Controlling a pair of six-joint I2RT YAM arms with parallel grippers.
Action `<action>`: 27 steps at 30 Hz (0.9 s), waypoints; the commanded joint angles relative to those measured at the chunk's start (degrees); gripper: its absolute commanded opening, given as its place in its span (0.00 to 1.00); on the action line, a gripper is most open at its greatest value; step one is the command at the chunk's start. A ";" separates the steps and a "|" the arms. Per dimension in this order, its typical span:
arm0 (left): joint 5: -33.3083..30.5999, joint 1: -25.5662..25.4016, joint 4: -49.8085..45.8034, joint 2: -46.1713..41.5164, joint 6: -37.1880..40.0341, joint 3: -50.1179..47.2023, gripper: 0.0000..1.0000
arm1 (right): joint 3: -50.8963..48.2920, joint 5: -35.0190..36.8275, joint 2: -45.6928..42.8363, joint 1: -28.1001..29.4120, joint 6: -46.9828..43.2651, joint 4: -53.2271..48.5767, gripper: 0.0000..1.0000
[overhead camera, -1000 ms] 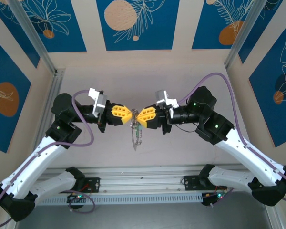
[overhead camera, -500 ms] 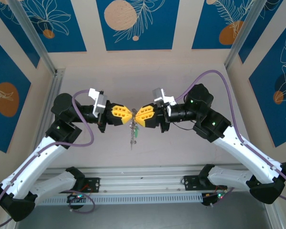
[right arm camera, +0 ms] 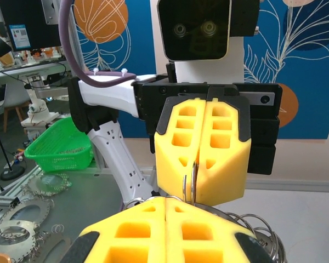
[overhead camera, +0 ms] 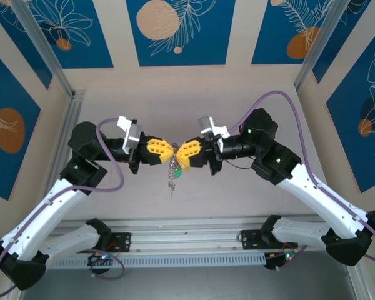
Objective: Put the keys on the keyring
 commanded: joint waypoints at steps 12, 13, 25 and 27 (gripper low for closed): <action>2.19 -0.24 6.48 -0.51 -3.32 -0.54 0.00 | -0.26 -1.28 0.43 -0.60 0.44 3.36 0.00; 2.30 -0.17 6.79 -0.36 -3.60 -0.54 0.00 | -0.38 -1.22 0.37 -0.60 0.58 3.57 0.00; 2.67 -0.24 5.08 0.18 -2.51 -0.05 0.00 | -0.84 -0.76 0.70 -0.61 1.15 5.97 0.20; 2.50 -0.19 4.58 0.03 -2.12 -0.12 0.00 | -0.86 -0.77 0.87 -0.56 1.29 6.57 0.21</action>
